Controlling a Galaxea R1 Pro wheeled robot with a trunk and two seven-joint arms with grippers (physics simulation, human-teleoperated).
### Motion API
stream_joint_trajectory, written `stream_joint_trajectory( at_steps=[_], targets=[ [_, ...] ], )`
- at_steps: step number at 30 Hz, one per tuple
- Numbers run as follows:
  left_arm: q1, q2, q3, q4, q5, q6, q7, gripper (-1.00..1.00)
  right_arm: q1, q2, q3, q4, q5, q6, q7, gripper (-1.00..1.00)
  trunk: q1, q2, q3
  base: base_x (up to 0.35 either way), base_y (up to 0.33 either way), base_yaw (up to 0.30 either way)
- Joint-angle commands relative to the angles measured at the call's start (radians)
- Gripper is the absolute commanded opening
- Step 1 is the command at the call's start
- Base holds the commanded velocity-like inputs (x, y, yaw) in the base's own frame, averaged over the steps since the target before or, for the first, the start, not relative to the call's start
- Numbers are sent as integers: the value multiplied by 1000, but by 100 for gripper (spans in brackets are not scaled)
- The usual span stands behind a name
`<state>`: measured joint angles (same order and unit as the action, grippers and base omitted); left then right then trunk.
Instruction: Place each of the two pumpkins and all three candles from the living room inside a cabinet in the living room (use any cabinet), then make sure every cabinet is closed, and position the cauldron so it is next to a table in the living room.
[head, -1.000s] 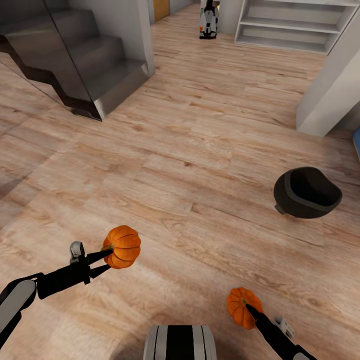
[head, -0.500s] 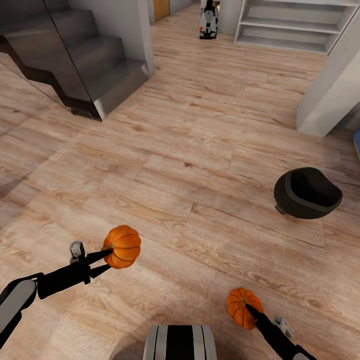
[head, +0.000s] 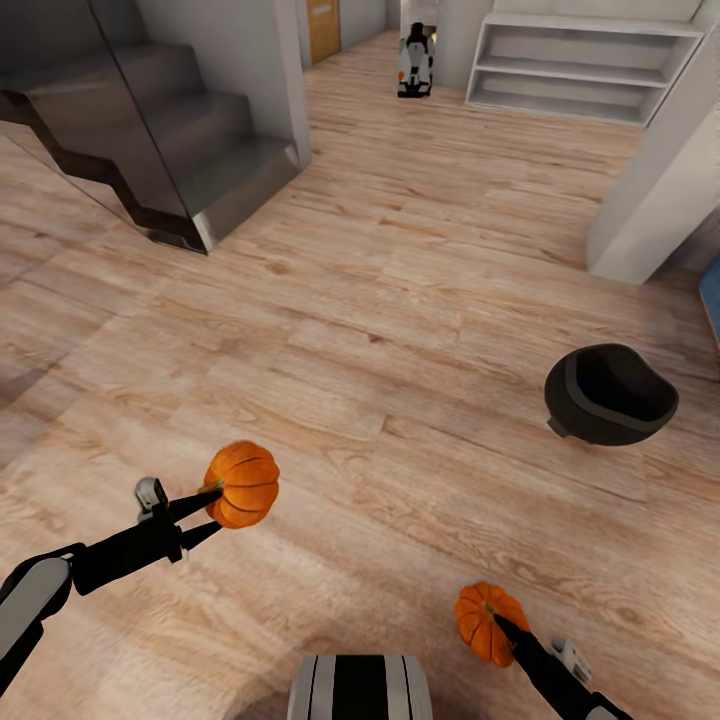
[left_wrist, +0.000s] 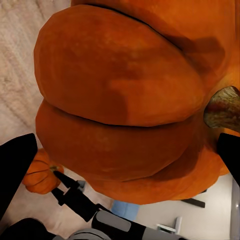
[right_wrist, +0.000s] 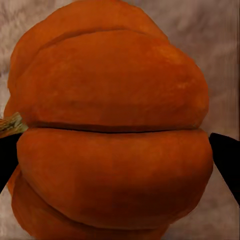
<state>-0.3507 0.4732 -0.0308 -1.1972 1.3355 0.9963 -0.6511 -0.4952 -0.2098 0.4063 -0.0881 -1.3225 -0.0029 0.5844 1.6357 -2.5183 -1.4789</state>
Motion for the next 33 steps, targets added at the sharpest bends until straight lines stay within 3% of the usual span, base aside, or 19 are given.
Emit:
stream_joint_trajectory(
  at_steps=[1,11,17,28,33],
  targets=[
    [-1,1,-1,1,0,2,-3,-100,0,0,9,1,-10,0,3,-100,-1,0,3,0,0,0],
    [-1,1,-2,1,1,2,-3,-100,0,-5,9,-2,-10,1,22,-100,-5,2,42,0,0,0],
    [-1,1,-2,1,1,2,-2,-100,0,-10,9,-3,-10,5,149,-100,-8,4,65,0,0,0],
    [-1,0,-4,1,1,2,-2,-100,0,-11,10,-3,-9,-1,215,-100,-13,6,108,0,0,0],
    [-1,-1,-10,1,1,1,-2,-100,0,-9,43,-2,18,-3,223,-100,-15,8,127,0,0,0]
  ],
)
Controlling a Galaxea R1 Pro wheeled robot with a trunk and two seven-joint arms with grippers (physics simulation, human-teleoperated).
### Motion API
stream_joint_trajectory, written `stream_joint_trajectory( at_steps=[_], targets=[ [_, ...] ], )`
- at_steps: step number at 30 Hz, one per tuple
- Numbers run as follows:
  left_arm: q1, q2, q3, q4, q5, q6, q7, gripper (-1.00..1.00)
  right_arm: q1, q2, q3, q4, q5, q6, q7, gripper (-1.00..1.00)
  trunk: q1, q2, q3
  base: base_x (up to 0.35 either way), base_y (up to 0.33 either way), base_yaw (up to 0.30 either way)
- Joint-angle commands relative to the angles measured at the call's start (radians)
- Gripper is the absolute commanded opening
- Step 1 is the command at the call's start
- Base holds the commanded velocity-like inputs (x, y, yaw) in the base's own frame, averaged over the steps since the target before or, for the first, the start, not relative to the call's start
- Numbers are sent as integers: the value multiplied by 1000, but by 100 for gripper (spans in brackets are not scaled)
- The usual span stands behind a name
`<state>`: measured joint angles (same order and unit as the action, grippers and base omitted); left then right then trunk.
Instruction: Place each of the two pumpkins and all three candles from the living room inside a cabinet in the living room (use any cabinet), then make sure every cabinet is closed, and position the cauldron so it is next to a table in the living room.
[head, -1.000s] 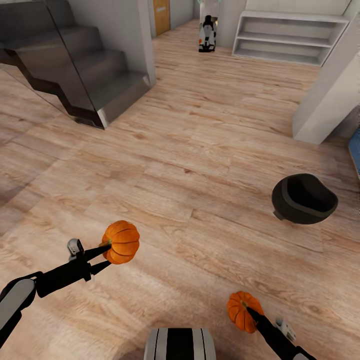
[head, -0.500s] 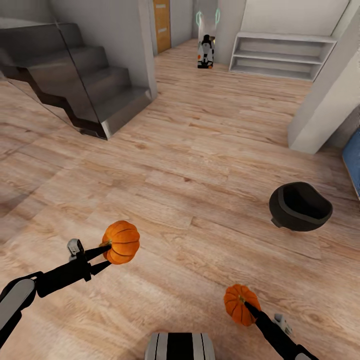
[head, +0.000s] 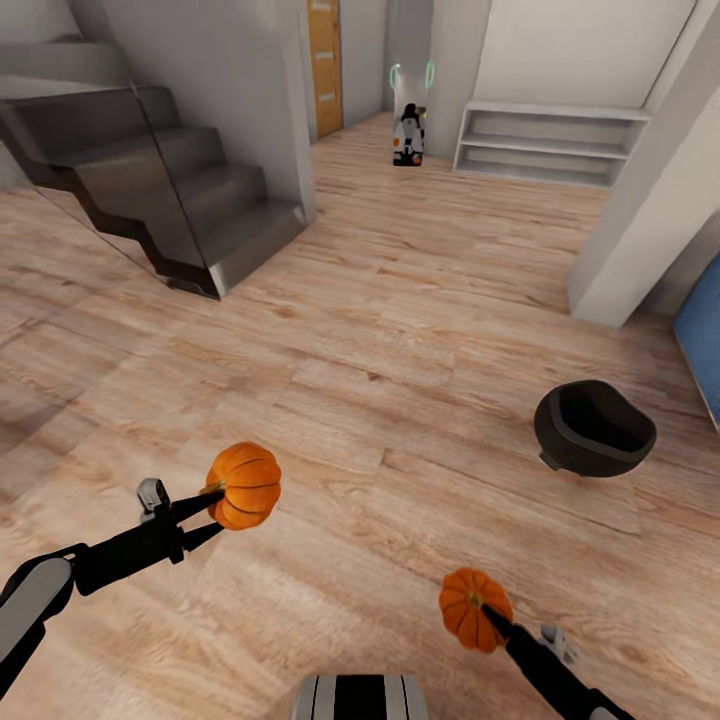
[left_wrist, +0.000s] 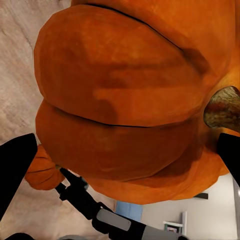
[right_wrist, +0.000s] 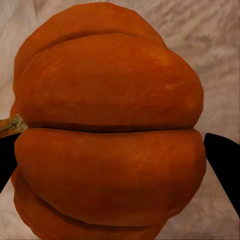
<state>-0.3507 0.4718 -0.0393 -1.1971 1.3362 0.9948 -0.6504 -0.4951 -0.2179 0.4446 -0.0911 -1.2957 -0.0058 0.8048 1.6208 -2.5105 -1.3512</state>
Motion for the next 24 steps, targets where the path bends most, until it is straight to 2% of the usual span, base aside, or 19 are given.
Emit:
stream_joint_trajectory(
  at_steps=[1,16,24],
  targets=[
    [-1,1,-3,1,0,2,-3,-100,0,0,7,1,-7,1,3,-100,-1,0,3,0,0,0],
    [-1,2,-6,1,-2,2,-2,-100,0,-1,9,1,-4,8,3,-100,-7,4,61,-6,2,0],
    [-1,2,-7,-1,-3,2,-2,-100,0,-1,9,1,-4,2,4,-100,-11,5,92,-256,122,0]
  ],
)
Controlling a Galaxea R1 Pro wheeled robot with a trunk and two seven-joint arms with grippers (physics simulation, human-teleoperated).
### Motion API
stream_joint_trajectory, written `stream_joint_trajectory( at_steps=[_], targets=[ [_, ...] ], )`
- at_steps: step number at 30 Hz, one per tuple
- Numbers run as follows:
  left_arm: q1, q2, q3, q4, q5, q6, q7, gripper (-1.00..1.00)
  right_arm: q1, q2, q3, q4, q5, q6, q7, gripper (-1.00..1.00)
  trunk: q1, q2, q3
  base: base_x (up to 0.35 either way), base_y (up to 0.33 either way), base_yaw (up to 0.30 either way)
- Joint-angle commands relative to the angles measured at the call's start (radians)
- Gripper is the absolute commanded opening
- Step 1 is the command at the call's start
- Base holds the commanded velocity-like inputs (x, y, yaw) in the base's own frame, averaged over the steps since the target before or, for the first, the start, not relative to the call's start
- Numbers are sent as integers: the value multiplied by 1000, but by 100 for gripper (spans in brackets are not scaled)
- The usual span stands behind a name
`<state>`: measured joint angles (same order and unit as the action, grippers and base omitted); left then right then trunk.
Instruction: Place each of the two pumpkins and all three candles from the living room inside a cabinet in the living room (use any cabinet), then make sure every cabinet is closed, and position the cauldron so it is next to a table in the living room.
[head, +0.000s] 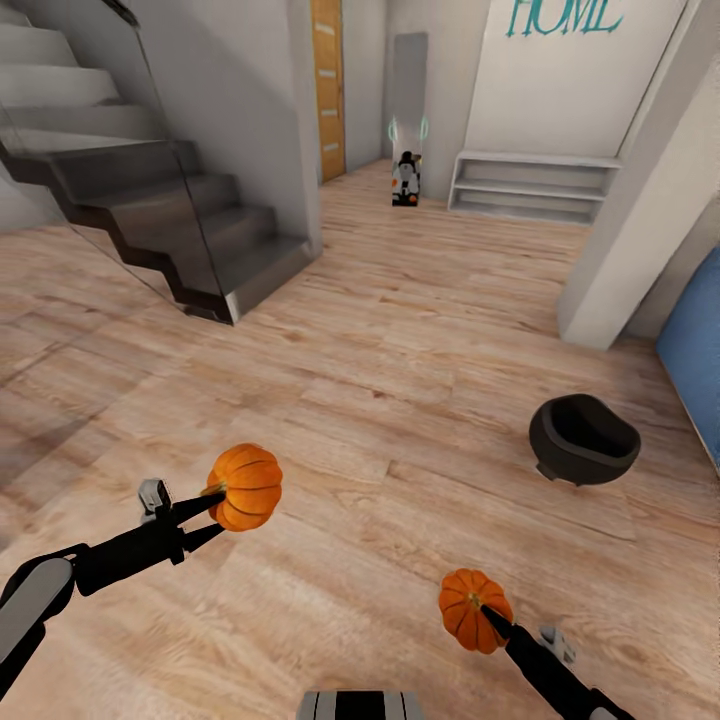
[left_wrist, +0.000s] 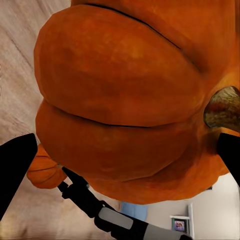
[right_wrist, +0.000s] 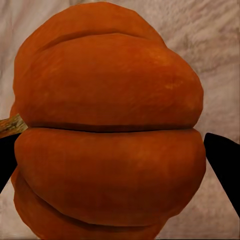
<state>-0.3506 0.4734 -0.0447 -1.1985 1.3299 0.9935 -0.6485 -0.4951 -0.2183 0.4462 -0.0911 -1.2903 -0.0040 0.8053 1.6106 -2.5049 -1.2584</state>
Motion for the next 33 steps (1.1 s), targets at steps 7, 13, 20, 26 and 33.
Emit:
stream_joint_trajectory(
  at_steps=[7,13,20,26,33],
  targets=[
    [-1,1,-1,0,5,4,-4,-100,0,0,8,1,-9,-1,3,-100,-4,1,27,-303,150,0],
    [-1,1,-1,0,5,4,-3,-100,0,0,8,1,-10,-1,3,-100,-7,3,50,-304,150,-121],
    [-1,0,-1,0,6,4,-4,-100,0,0,8,2,-10,-1,2,-100,-10,4,77,-254,110,-245],
    [-1,1,-1,0,6,4,-5,-100,0,0,8,4,-11,-4,0,-100,-26,33,97,-30,9,-253],
    [-1,1,-1,0,6,4,-5,-100,0,0,8,5,-11,-4,0,-100,-53,82,121,-1,0,-261]
  ],
)
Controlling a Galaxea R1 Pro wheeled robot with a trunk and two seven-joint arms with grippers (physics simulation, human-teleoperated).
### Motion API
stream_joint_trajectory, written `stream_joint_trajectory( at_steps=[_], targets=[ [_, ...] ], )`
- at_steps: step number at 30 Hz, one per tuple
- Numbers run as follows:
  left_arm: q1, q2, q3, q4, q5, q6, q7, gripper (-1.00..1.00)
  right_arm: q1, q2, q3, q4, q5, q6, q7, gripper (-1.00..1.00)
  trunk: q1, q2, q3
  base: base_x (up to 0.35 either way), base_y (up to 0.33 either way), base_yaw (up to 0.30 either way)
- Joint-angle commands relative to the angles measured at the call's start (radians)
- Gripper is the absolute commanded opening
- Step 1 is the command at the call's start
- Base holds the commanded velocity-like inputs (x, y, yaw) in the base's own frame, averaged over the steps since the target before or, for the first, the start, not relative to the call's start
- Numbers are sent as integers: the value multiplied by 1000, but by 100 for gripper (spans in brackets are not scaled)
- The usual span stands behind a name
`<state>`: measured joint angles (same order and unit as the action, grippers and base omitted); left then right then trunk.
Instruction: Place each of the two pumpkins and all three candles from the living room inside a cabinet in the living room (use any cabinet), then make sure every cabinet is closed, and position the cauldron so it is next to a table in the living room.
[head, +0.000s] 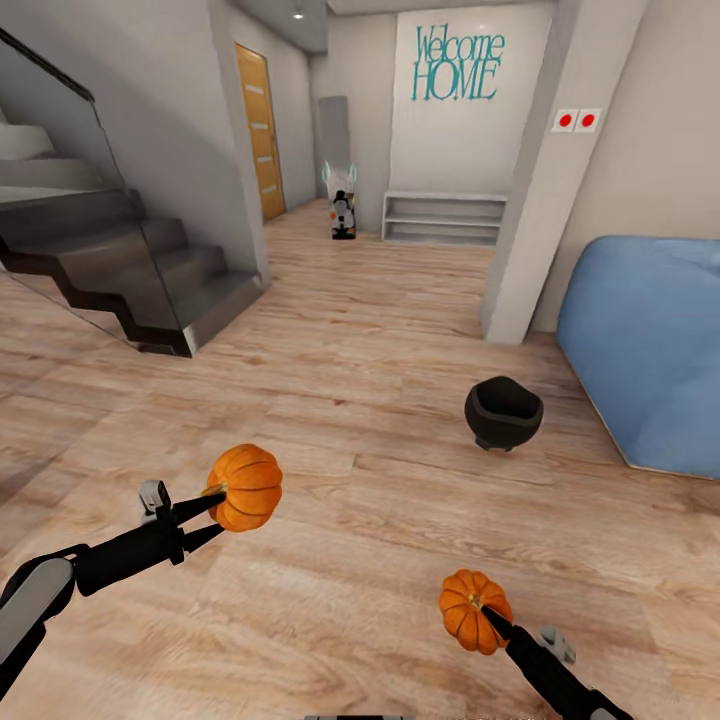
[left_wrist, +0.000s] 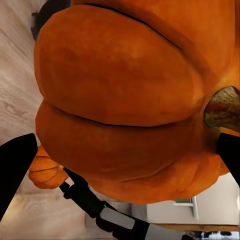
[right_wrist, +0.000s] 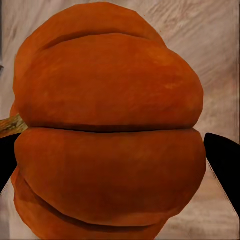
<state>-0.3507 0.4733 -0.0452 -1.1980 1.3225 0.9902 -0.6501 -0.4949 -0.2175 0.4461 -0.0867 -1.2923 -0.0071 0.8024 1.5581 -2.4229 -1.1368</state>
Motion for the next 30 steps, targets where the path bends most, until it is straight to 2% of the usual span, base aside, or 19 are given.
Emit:
stream_joint_trajectory(
  at_steps=[1,8,24,30],
  targets=[
    [-1,1,-1,0,14,7,-3,-100,-1,0,8,1,-9,-1,3,-100,-4,7,3,0,0,-267],
    [-1,1,-1,0,14,7,-3,-100,-1,-1,5,-3,-11,1,7,-100,-31,56,27,0,0,-208],
    [-1,1,-1,0,14,7,-3,-100,-1,0,5,-2,-9,4,6,-100,-92,168,77,-2,0,-8],
    [-1,1,-2,-1,14,7,-3,-100,-1,0,4,-2,-9,4,6,-100,-115,210,96,-261,0,0]
  ],
)
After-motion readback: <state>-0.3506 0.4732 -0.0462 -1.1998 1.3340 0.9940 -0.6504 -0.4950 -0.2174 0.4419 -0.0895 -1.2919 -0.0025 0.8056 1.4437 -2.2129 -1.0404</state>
